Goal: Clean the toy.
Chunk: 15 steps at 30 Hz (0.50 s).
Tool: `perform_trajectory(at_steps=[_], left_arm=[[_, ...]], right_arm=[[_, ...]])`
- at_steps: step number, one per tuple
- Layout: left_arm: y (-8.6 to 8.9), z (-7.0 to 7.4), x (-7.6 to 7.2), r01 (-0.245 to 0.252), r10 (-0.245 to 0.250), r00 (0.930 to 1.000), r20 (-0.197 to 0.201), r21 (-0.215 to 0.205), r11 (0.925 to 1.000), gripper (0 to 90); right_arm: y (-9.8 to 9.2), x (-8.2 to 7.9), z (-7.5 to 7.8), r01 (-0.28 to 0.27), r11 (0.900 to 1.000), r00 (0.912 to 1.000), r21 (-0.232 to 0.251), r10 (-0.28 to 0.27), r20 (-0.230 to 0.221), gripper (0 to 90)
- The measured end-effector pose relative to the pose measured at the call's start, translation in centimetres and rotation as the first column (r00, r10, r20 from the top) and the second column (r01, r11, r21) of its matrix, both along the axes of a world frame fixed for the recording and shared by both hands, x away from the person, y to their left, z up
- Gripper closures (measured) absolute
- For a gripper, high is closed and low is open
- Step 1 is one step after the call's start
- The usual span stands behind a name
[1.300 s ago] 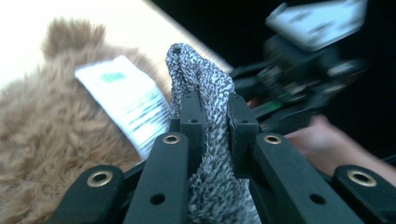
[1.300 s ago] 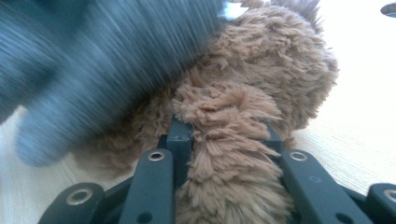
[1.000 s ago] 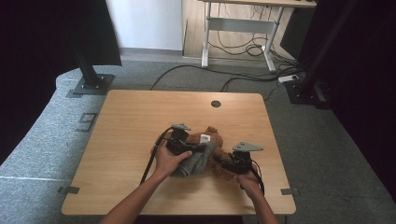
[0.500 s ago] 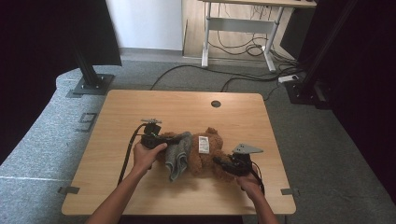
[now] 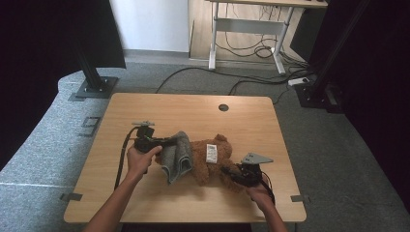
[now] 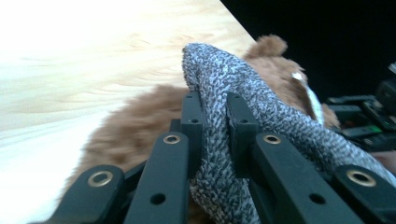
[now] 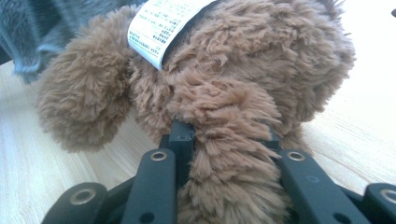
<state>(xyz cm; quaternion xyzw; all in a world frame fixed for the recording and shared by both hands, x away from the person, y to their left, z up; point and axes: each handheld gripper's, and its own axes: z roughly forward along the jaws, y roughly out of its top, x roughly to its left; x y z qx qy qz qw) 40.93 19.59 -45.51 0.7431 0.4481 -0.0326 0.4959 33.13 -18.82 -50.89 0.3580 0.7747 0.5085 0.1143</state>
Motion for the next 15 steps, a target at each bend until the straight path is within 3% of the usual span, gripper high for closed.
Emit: perform_trajectory(at_steps=[8, 15], left_arm=[[0.8, -0.9, -0.4, -0.012, 0.012, 0.9999, -0.004, 0.008, 0.9999, 79.9], [0.9, -1.4, -0.7, 0.003, -0.003, 1.0000, 0.001, 0.010, 0.9999, 80.2]], right_arm=[[0.0, -0.3, -0.2, -0.008, 1.000, 1.0000, 0.000, 0.008, 0.002, 68.8], [0.0, -0.4, 0.0, 0.003, 1.000, 0.9999, 0.023, -0.003, -0.010, 58.6]])
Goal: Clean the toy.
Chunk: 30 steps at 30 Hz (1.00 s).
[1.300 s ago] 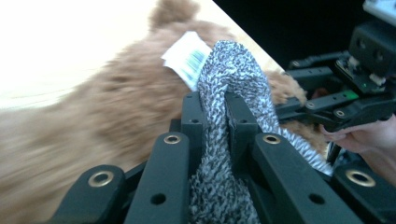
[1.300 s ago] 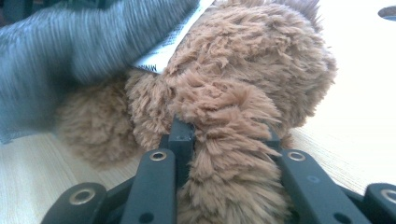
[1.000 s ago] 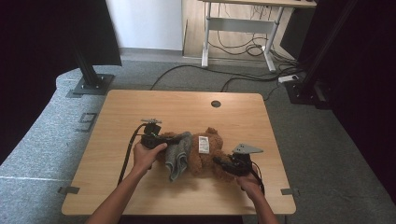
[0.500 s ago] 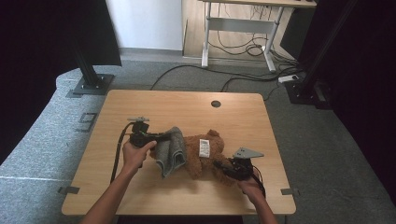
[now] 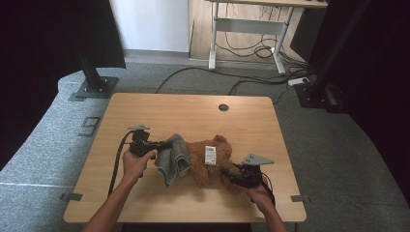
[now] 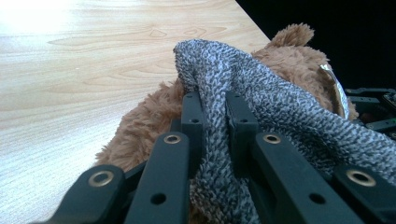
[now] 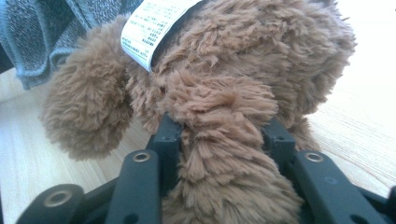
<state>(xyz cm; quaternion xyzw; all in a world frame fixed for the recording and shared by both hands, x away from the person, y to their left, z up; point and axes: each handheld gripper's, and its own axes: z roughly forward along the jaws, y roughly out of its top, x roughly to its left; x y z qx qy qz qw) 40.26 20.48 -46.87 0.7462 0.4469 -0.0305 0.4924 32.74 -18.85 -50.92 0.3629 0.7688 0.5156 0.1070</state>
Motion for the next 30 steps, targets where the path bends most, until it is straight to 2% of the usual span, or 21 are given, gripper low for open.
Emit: perform_trajectory(at_steps=[3, 8, 12, 17, 20, 22, 24, 27, 30], left_arm=[[0.1, -0.1, -0.1, 0.002, -0.002, 1.0000, 0.005, -0.003, 1.0000, 80.2], [0.1, -0.2, -0.5, 0.008, -0.008, 0.9998, 0.021, -0.006, 0.9999, 80.3], [0.1, -0.4, -0.8, 0.013, -0.013, 0.9994, 0.032, -0.006, 0.9999, 80.4], [0.2, -0.5, -1.0, 0.016, -0.016, 0.9991, 0.038, -0.011, 0.9998, 80.4], [0.2, -0.6, -1.1, 0.017, -0.016, 0.9991, 0.038, -0.015, 0.9997, 80.4], [0.2, -0.7, -1.2, 0.016, -0.015, 0.9991, 0.039, -0.018, 0.9997, 80.4], [0.2, -0.7, -1.3, 0.017, -0.017, 0.9991, 0.039, -0.019, 0.9997, 80.4], [0.1, -0.8, -1.5, 0.016, -0.015, 0.9989, 0.044, -0.020, 0.9997, 80.5], [0.2, -0.9, -1.8, 0.019, -0.017, 0.9990, 0.041, -0.029, 0.9994, 80.6]], right_arm=[[0.1, 0.0, 0.3, -0.001, 1.000, 1.0000, -0.006, 0.001, 0.005, 51.9], [-0.1, 0.2, 1.1, 0.018, 1.000, 0.9998, 0.010, -0.018, 0.006, 41.6], [-0.3, 1.0, 2.2, 0.028, 0.999, 0.9996, 0.033, -0.028, 0.009, 38.4], [0.7, 2.6, 3.5, 0.043, 0.999, 0.9990, 0.027, -0.043, 0.008, 34.4], [1.5, 3.4, 4.1, 0.054, 0.998, 0.9985, 0.039, -0.054, 0.003, 30.7], [1.9, 3.9, 4.1, 0.060, 0.998, 0.9982, 0.033, -0.060, -0.007, 28.1], [2.4, 4.2, 3.9, 0.063, 0.998, 0.9978, 0.004, -0.063, -0.022, 25.1], [2.9, 4.2, 3.6, 0.069, 0.997, 0.9972, -0.027, -0.069, -0.027, 26.4], [3.2, 3.5, 3.4, 0.065, 0.996, 0.9978, -0.054, -0.066, -0.003, 35.4]])
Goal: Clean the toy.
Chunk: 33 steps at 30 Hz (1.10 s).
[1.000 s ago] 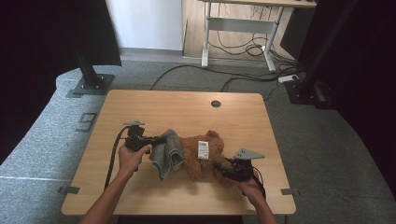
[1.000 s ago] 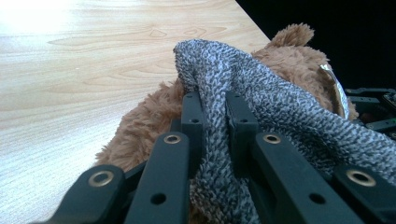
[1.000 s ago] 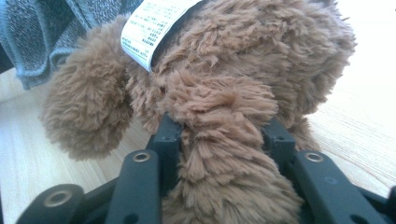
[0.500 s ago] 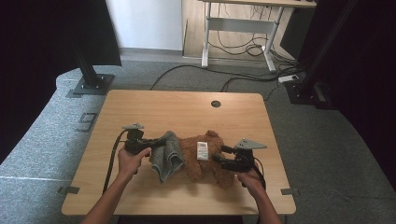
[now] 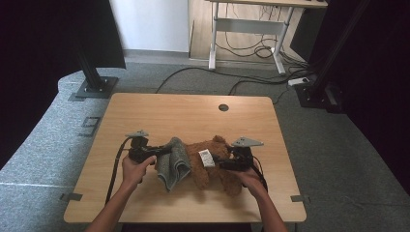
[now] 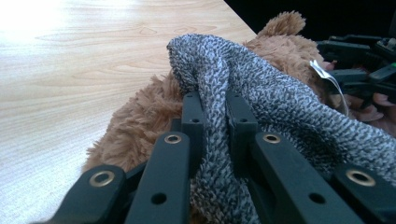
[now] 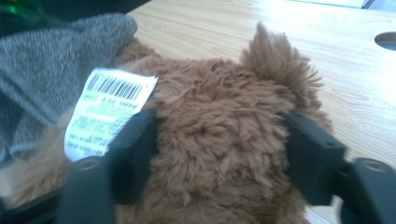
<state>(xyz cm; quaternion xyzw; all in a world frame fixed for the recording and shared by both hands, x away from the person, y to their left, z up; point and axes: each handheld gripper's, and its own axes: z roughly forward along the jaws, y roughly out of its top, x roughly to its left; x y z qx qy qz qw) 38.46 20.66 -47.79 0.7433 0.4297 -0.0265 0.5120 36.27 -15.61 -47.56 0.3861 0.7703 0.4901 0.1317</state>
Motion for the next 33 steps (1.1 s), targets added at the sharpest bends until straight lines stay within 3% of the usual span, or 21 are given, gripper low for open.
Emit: perform_trajectory(at_steps=[5, 8, 12, 19, 24, 29, 31, 33], left_arm=[[0.2, -0.3, -0.7, 0.020, -0.020, 0.9997, -0.011, -0.018, 0.9996, 80.7], [0.4, -0.3, -1.1, 0.029, -0.029, 0.9994, -0.019, -0.034, 0.9990, 80.6], [0.4, 0.7, -1.4, 0.050, -0.051, 0.9986, -0.016, -0.069, 0.9963, 80.0], [-2.5, 3.9, -0.9, 0.119, -0.116, 0.9924, 0.040, -0.071, 0.9903, 79.7], [-5.1, 4.8, 0.1, 0.157, -0.155, 0.9874, 0.031, -0.080, 0.9843, 79.6], [-6.8, 4.3, 1.6, 0.155, -0.155, 0.9879, -0.004, -0.051, 0.9867, 79.1], [-7.2, 3.7, 1.9, 0.157, -0.158, 0.9870, -0.031, -0.028, 0.9872, 78.9], [-7.3, 3.1, 1.9, 0.157, -0.156, 0.9866, -0.049, 0.022, 0.9873, 78.9]], right_arm=[[0.3, -1.6, -0.6, -0.020, 0.999, 0.9986, -0.031, 0.021, 0.049, 50.6], [0.0, -2.3, -0.9, -0.029, 0.999, 0.9979, -0.016, 0.030, 0.057, 53.9], [-0.1, -3.2, -1.1, -0.036, 0.999, 0.9964, -0.020, 0.037, 0.076, 56.7], [-0.1, -3.8, -1.7, -0.060, 0.998, 0.9933, -0.011, 0.061, 0.098, 59.0], [-0.2, -3.9, -1.8, -0.070, 0.997, 0.9906, -0.014, 0.071, 0.117, 59.8], [-0.4, -4.4, -1.8, -0.089, 0.996, 0.9873, -0.017, 0.091, 0.131, 61.8], [-0.6, -4.6, -1.9, -0.100, 0.995, 0.9855, -0.018, 0.102, 0.136, 62.2], [-0.7, -4.8, -1.9, -0.110, 0.994, 0.9844, -0.016, 0.111, 0.137, 62.3]])
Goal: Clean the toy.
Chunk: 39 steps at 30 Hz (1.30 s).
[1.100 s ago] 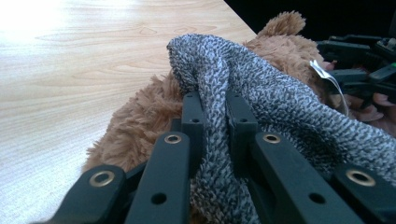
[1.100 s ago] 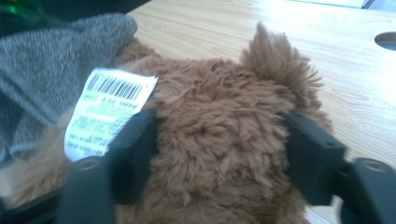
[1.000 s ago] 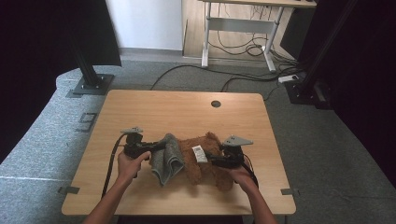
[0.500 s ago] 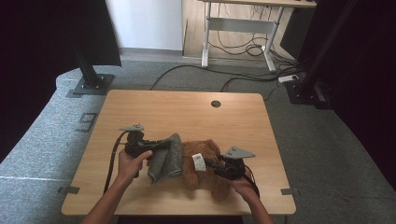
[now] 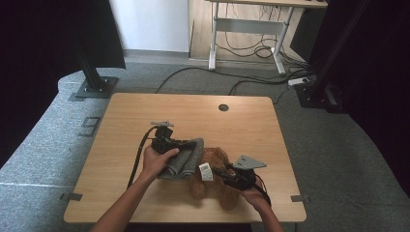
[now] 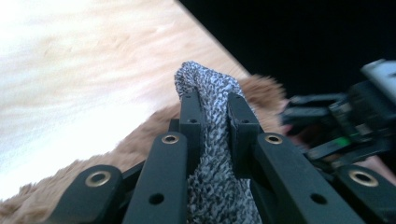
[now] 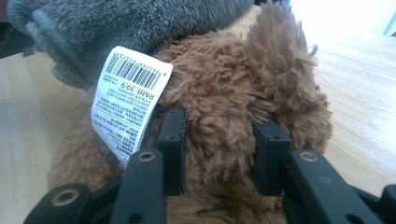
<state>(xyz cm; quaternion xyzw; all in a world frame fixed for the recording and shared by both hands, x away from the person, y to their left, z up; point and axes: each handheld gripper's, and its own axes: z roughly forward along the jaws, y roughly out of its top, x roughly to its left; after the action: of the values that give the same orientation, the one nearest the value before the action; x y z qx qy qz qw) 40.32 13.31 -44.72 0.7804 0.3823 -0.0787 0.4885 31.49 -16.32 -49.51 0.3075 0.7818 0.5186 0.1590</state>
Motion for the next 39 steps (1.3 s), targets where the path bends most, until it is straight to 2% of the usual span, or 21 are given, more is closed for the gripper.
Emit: perform_trajectory(at_steps=[2, 6, 15, 19, 26, 33, 36, 39], left_arm=[[0.3, -0.7, -0.1, -0.006, 0.007, 0.9999, -0.014, 0.022, 0.9997, 79.0], [2.2, -1.5, -0.4, -0.026, 0.026, 0.9989, -0.038, -0.002, 0.9996, 79.0], [5.5, -1.4, -1.5, -0.057, 0.056, 0.9983, -0.017, -0.042, 0.9975, 78.5], [6.8, -1.5, -1.8, -0.079, 0.078, 0.9968, -0.021, -0.061, 0.9950, 78.3], [8.1, -2.1, -2.1, -0.101, 0.098, 0.9946, -0.031, -0.087, 0.9911, 78.2], [9.0, -1.8, -2.2, -0.126, 0.126, 0.9920, -0.009, -0.068, 0.9897, 78.5], [10.1, -1.7, -2.2, -0.165, 0.166, 0.9861, 0.009, -0.047, 0.9851, 78.7], [11.2, -1.8, -2.2, -0.201, 0.202, 0.9794, 0.008, -0.029, 0.9791, 79.1]], right_arm=[[-0.2, -0.2, 0.0, -0.008, 1.000, 1.0000, -0.004, 0.008, -0.004, 62.7], [-0.4, -0.4, -0.1, -0.024, 1.000, 0.9996, 0.006, 0.024, -0.015, 63.7], [-0.5, -0.6, -0.4, -0.039, 0.999, 0.9984, 0.029, 0.040, -0.041, 63.7], [-0.6, -0.7, -0.4, -0.041, 0.998, 0.9980, 0.039, 0.042, -0.047, 63.8], [-0.5, -0.9, -0.5, -0.040, 0.998, 0.9981, 0.046, 0.042, -0.046, 63.6], [-0.7, -0.9, -0.5, -0.028, 0.998, 0.9983, 0.053, 0.031, -0.049, 63.2], [-0.8, -0.8, -0.6, -0.025, 0.998, 0.9983, 0.056, 0.028, -0.051, 63.3], [-0.9, -0.7, -0.6, -0.020, 0.998, 0.9981, 0.060, 0.023, -0.056, 63.4]])
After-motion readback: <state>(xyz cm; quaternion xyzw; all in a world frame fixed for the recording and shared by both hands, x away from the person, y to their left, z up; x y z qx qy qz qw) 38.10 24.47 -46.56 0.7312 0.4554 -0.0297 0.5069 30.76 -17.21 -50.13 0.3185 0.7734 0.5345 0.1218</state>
